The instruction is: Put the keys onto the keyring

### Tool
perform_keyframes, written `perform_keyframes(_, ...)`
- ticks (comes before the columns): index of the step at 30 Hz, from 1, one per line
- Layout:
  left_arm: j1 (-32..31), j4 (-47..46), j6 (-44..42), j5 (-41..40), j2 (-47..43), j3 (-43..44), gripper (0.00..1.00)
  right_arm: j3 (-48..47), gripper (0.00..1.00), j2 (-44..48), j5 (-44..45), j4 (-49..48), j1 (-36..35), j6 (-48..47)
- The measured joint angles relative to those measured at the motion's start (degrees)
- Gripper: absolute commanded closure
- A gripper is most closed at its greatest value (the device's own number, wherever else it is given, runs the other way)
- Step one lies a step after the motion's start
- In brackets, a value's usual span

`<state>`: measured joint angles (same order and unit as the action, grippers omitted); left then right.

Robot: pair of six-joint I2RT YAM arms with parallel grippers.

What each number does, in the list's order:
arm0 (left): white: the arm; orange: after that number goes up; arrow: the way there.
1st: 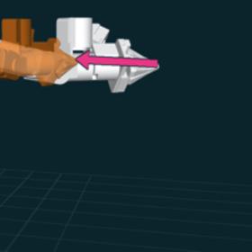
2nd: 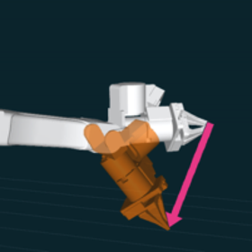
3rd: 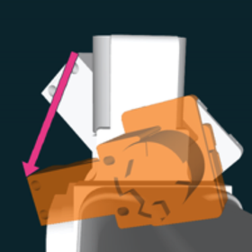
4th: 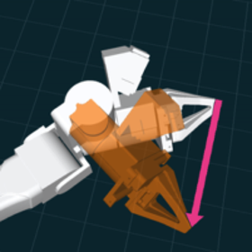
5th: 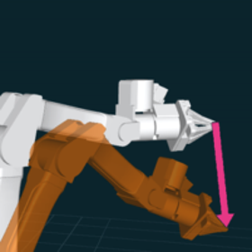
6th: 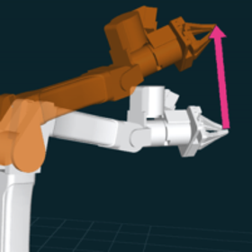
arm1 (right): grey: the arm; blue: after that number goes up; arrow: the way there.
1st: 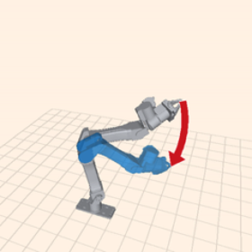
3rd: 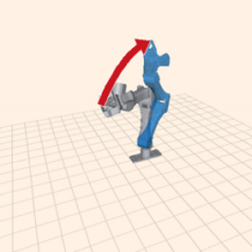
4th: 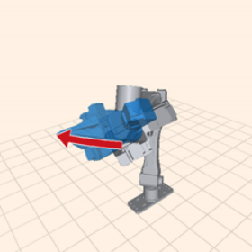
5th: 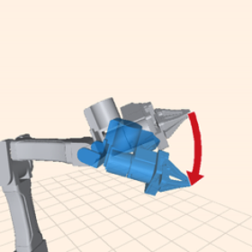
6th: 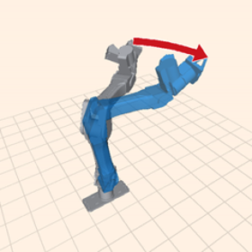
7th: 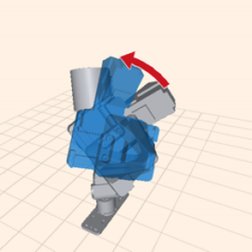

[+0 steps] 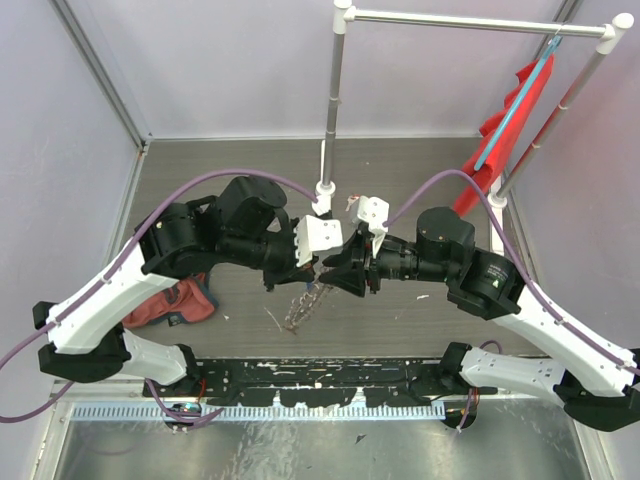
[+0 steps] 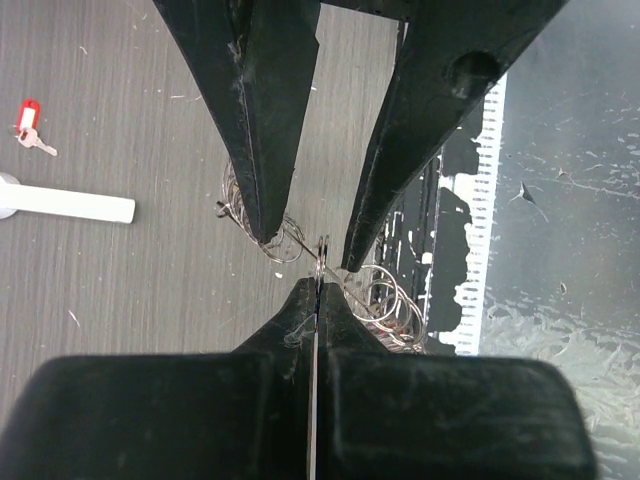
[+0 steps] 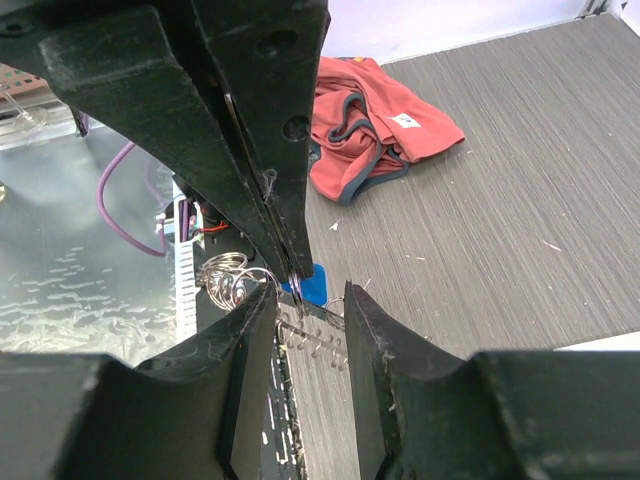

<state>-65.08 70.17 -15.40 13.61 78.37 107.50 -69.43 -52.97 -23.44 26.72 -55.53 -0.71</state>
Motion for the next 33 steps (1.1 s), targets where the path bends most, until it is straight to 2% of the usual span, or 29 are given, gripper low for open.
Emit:
perform_keyframes(11,-0.02,-1.92,0.02,0.68,-1.68,-1.11,1.00,0.94,0.70,0.00,-0.07,-1.49,0.00,0.66)
perform_keyframes(19,-0.02,-2.54,0.02,0.85,-1.68,-1.55,1.00,0.96,0.71,-0.07,-0.42,-1.92,0.00,0.85)
perform_keyframes(26,0.00,-2.60,0.00,0.81,-1.68,-1.55,1.00,0.96,0.88,-0.31,-1.09,-2.10,-0.09,0.92)
perform_keyframes(28,0.00,-2.60,-0.02,0.79,-1.68,-1.55,1.00,0.96,0.98,-0.31,-1.42,-2.08,-0.22,0.90)
perform_keyframes(33,0.00,-2.71,0.04,0.74,-1.73,-1.66,0.99,0.96,0.99,-0.28,-2.01,-2.14,-0.26,0.79)
